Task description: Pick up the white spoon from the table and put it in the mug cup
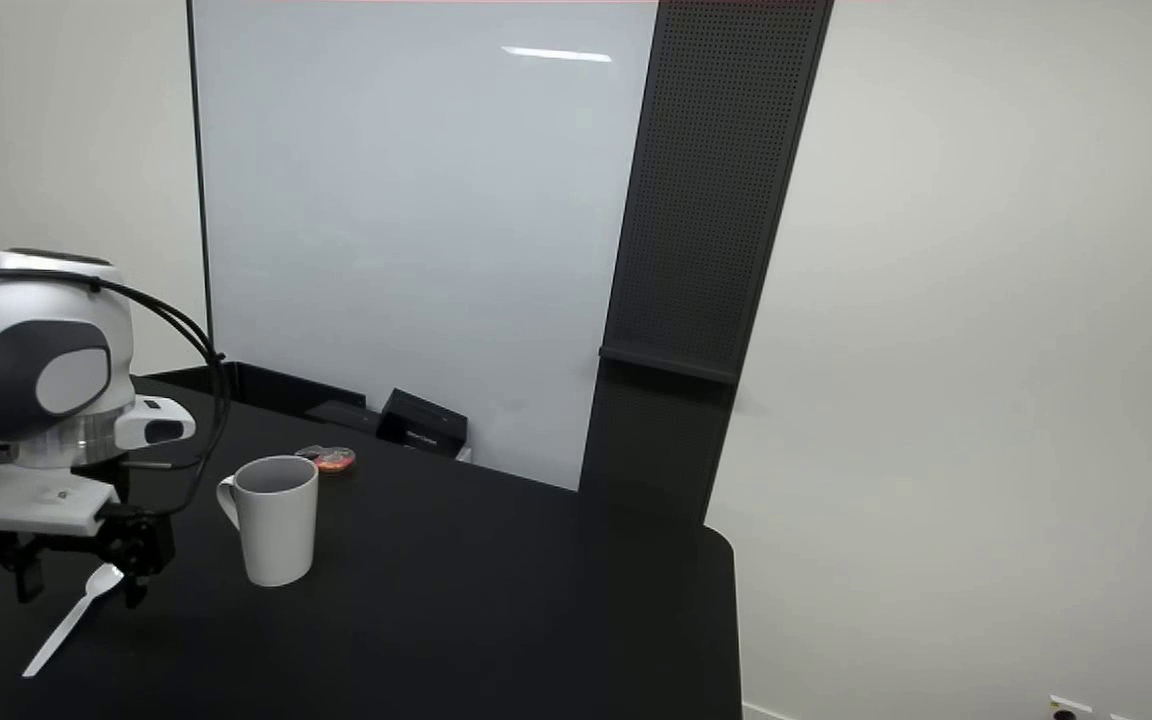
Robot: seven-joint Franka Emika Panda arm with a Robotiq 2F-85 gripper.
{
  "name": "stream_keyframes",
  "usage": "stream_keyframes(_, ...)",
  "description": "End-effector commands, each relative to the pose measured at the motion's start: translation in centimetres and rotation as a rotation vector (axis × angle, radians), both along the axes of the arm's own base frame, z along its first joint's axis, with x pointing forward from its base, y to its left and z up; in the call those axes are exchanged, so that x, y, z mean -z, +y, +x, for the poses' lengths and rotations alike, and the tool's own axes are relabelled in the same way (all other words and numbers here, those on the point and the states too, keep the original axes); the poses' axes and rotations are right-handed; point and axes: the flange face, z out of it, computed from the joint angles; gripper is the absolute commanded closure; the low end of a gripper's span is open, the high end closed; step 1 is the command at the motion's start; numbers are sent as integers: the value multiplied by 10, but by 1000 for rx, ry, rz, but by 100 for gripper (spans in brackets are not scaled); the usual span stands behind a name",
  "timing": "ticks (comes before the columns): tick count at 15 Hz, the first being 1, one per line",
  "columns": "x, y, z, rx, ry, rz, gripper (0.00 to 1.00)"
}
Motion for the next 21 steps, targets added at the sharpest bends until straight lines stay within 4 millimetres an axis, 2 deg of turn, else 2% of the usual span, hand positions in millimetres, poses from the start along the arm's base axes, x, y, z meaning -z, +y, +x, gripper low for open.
stream_keyframes(1,6,-2,4,-3,-18,-19,0)
stream_keyframes(9,5,15,4,-51,-28,-65,2)
stream_keyframes(10,6,16,4,-50,-30,-63,26)
stream_keyframes(12,8,17,2,-36,-23,-61,30)
stream_keyframes(21,10,14,3,3,-14,-60,92)
